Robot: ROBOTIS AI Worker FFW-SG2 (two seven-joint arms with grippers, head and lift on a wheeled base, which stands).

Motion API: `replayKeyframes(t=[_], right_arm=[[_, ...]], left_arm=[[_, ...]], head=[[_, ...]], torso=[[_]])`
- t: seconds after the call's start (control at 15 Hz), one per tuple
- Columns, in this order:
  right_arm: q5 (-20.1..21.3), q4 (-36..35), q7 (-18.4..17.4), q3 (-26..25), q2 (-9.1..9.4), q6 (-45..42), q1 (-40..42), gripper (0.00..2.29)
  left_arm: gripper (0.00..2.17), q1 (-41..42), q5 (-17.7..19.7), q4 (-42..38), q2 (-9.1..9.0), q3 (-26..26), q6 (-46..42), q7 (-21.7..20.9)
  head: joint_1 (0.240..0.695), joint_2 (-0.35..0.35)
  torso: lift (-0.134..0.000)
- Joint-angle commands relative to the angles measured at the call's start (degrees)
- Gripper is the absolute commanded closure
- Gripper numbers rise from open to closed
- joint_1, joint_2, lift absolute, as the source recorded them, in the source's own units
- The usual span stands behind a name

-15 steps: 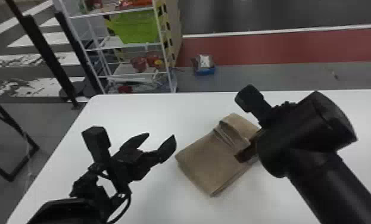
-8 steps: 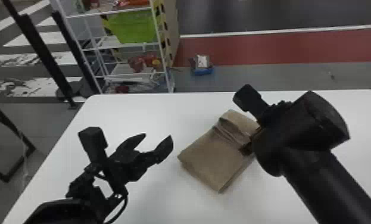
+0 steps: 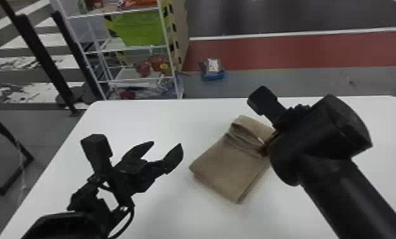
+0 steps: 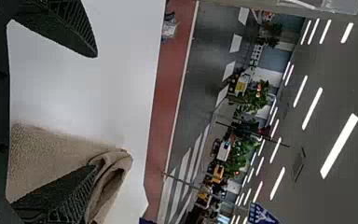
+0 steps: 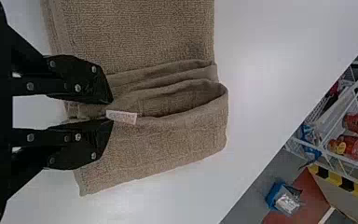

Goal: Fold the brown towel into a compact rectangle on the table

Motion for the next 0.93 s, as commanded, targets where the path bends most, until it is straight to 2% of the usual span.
replayKeyframes(t=[0.0, 0.07, 0.13, 0.4, 0.47, 0.53, 0.67, 0.87], right_arm=[[0.8, 0.3, 0.0, 0.0, 0.14, -1.8, -0.2, 0.94], [0.8, 0.3, 0.1, -0.7, 0.14, -2.7, -0.1, 1.11], [0.5, 0.3, 0.1, -1.4, 0.14, -2.9, -0.2, 1.18], [0.4, -0.4, 1.7, -2.5, 0.14, -3.2, -0.4, 1.17], [0.6, -0.4, 2.7, -2.1, 0.14, -3.2, -0.4, 1.13], [0.7, -0.3, 3.2, -1.6, 0.14, -3.2, -0.4, 0.85], [1.4, 0.7, 3.6, -0.4, 0.14, -3.2, -0.4, 0.60], [2.0, 2.0, 3.7, 0.2, 0.14, -3.2, -0.9, 0.54]], left_arm=[[0.03, -0.1, -0.1, 0.0, -0.15, 0.0, 0.1, 0.0], [0.03, -0.1, -0.1, 0.0, -0.15, 0.0, 0.1, 0.0], [0.03, -0.1, -0.1, 0.0, -0.15, -0.1, 0.1, 0.0], [0.03, -0.1, -0.1, 0.1, -0.15, 0.0, 0.1, 0.0], [0.03, -0.1, -0.1, 0.1, -0.15, -0.1, 0.1, 0.0], [0.03, -0.1, -0.1, 0.2, -0.15, -0.1, 0.1, 0.0], [0.03, -0.1, -0.1, 0.2, -0.15, -0.1, 0.1, 0.0], [0.03, -0.1, -0.1, 0.3, -0.15, -0.1, 0.1, 0.0]], head=[[0.695, 0.168], [0.695, 0.166], [0.695, 0.166], [0.695, 0.160], [0.695, 0.161], [0.695, 0.163], [0.695, 0.168], [0.695, 0.172]], torso=[[-0.134], [-0.134], [-0.134], [-0.134], [-0.134], [-0.134], [-0.134], [-0.134]])
